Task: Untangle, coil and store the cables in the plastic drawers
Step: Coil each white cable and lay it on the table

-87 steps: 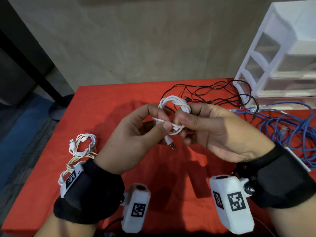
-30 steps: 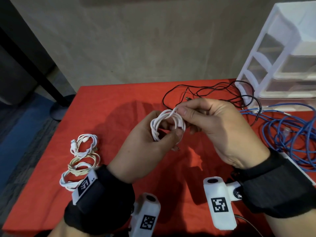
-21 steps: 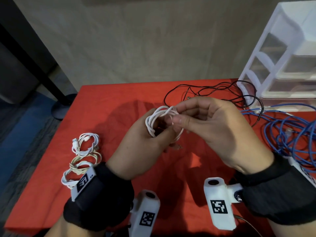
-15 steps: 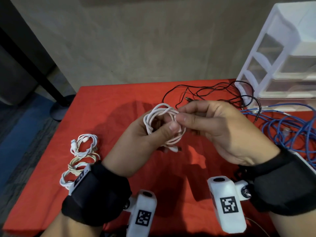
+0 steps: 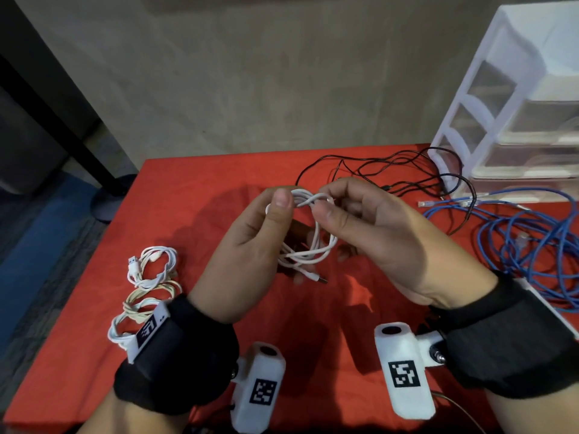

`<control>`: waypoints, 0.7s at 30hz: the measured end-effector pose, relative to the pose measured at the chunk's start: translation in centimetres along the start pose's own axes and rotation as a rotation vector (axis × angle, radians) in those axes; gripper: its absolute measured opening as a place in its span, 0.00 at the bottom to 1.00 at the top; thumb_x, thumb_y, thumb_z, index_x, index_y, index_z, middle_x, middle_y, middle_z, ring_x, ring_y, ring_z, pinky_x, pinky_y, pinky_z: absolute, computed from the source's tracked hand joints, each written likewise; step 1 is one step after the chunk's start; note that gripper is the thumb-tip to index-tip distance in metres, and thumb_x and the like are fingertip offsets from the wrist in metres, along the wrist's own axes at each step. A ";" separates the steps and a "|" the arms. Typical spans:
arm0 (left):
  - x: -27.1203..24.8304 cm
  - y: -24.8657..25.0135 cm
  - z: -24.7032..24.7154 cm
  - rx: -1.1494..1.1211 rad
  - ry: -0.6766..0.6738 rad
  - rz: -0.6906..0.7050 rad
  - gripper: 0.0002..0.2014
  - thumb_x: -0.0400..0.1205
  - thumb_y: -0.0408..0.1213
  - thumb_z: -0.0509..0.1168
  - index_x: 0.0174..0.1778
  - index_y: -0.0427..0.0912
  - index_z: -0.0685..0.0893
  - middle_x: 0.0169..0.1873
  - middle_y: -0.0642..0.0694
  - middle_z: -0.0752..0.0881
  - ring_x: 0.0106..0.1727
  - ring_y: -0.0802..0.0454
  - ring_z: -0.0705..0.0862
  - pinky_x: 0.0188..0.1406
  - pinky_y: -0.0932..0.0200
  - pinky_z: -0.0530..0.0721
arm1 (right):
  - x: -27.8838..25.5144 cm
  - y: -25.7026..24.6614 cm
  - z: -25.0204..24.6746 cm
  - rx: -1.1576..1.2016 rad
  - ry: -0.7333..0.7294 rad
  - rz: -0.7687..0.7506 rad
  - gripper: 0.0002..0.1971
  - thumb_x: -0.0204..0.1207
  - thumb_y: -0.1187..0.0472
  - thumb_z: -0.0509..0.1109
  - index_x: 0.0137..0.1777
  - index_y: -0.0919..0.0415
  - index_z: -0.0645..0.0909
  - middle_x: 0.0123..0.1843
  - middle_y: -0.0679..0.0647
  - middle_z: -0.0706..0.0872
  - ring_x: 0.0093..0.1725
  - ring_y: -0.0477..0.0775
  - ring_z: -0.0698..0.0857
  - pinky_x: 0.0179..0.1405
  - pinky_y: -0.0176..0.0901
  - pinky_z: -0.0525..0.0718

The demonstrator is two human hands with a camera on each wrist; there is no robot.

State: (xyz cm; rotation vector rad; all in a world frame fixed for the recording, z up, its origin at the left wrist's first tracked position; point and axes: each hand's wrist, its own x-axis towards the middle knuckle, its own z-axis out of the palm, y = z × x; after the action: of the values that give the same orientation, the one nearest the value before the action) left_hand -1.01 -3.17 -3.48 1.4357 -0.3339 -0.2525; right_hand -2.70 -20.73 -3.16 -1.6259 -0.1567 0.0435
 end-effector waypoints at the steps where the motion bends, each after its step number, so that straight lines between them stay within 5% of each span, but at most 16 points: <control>1: 0.0 0.1 -0.1 0.024 -0.003 0.015 0.21 0.88 0.52 0.55 0.61 0.40 0.84 0.33 0.34 0.86 0.27 0.40 0.84 0.26 0.52 0.83 | 0.0 0.0 0.0 -0.013 0.003 -0.006 0.09 0.80 0.51 0.74 0.54 0.56 0.86 0.39 0.51 0.86 0.38 0.44 0.81 0.34 0.37 0.79; 6: 0.1 -0.1 -0.5 0.107 0.038 0.038 0.16 0.90 0.45 0.57 0.58 0.36 0.84 0.33 0.37 0.87 0.28 0.43 0.85 0.26 0.56 0.82 | 0.2 0.5 -0.2 -0.090 0.047 -0.006 0.12 0.80 0.48 0.69 0.54 0.56 0.85 0.43 0.62 0.90 0.39 0.54 0.82 0.38 0.56 0.81; 10: 0.1 -0.2 -0.6 0.138 0.055 0.062 0.12 0.88 0.43 0.62 0.56 0.38 0.86 0.34 0.40 0.87 0.28 0.44 0.86 0.23 0.56 0.81 | 0.3 0.6 -0.3 -0.160 0.071 -0.047 0.07 0.80 0.53 0.67 0.47 0.54 0.84 0.38 0.54 0.89 0.38 0.52 0.82 0.39 0.60 0.81; 15: -0.1 0.0 -0.3 0.167 0.027 0.074 0.13 0.89 0.42 0.60 0.44 0.39 0.82 0.24 0.44 0.82 0.19 0.48 0.80 0.17 0.63 0.74 | 0.4 0.7 -0.8 -0.159 0.137 -0.098 0.05 0.83 0.61 0.73 0.45 0.55 0.86 0.34 0.44 0.84 0.35 0.45 0.81 0.38 0.47 0.79; 21: 0.0 -0.1 -0.3 0.216 0.027 0.113 0.15 0.89 0.42 0.60 0.41 0.38 0.81 0.24 0.46 0.81 0.19 0.43 0.81 0.17 0.61 0.75 | 0.0 0.0 -0.5 -0.004 0.138 -0.081 0.01 0.80 0.68 0.75 0.48 0.67 0.87 0.38 0.63 0.89 0.34 0.53 0.86 0.36 0.40 0.84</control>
State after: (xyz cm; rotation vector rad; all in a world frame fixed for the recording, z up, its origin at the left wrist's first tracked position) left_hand -0.95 -2.94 -3.64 1.6253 -0.4294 -0.1071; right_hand -2.60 -21.20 -3.14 -1.6191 -0.1163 -0.1313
